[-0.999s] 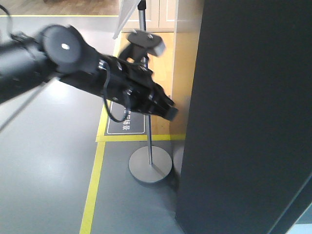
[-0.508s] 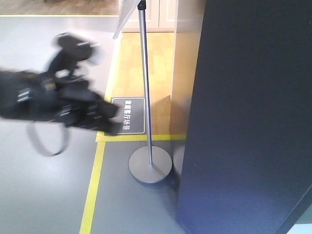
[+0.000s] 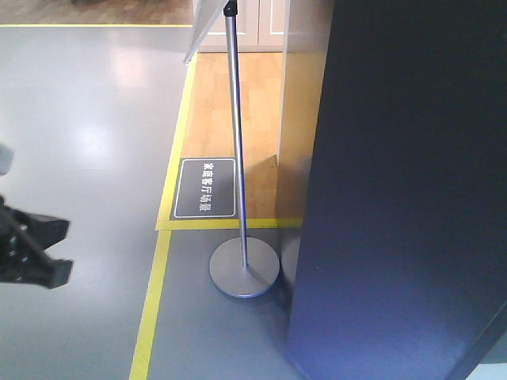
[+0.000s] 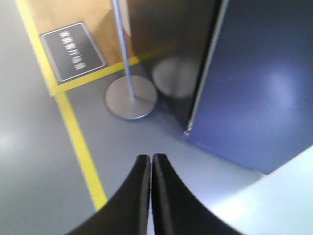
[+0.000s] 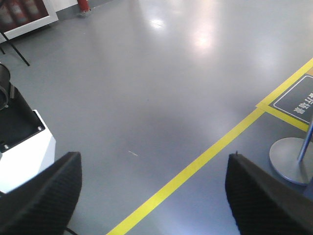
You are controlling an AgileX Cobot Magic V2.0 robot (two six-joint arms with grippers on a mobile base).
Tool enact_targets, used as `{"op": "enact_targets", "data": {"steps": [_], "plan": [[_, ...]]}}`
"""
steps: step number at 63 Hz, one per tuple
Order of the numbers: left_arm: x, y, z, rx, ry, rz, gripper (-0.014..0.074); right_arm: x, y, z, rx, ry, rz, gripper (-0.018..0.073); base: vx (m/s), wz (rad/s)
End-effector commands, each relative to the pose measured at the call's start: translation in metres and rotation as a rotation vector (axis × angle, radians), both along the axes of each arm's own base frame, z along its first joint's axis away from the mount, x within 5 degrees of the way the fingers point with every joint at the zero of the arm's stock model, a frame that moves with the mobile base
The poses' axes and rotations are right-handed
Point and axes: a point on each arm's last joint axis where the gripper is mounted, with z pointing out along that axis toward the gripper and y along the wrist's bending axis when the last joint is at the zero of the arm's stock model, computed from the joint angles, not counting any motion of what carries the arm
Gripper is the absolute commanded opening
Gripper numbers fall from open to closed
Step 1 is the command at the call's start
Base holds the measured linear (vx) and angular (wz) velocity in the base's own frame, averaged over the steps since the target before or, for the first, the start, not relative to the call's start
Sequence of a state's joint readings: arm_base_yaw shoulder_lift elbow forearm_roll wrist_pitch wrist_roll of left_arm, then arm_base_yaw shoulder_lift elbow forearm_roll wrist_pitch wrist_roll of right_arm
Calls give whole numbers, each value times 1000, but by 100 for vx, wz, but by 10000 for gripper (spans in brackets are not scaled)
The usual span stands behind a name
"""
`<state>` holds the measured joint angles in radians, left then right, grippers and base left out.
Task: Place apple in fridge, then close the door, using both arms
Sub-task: 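Push the refrigerator door closed with the left gripper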
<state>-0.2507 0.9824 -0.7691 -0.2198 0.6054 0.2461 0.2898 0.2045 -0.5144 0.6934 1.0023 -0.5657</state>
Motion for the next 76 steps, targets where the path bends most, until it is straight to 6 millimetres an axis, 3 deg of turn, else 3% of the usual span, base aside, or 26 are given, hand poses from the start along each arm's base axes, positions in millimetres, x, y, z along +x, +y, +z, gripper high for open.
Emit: {"op": "enact_targets", "data": {"steps": [1, 12, 28, 40, 58, 76], "plan": [[-1, 7, 14, -7, -104, 44, -6, 10, -4, 10, 28, -37, -99, 533, 0, 0], [-3, 8, 10, 24, -68, 37, -6, 32, -15, 4, -9, 76, -333, 342, 0, 0], [-3, 8, 10, 27, -58, 35, -6, 66, -17, -4, -172, 140, -408, -19, 0, 0], [-3, 8, 10, 27, -58, 35, -6, 92, -18, 10, -238, 65, -463, -8, 0, 0], [-3, 8, 10, 27, -58, 35, -6, 130, -33, 45, -273, -7, -757, -6, 0, 0], [-3, 8, 10, 27, -58, 35, -6, 166, -31, 62, -373, -68, -798, -6, 0, 0]]}}
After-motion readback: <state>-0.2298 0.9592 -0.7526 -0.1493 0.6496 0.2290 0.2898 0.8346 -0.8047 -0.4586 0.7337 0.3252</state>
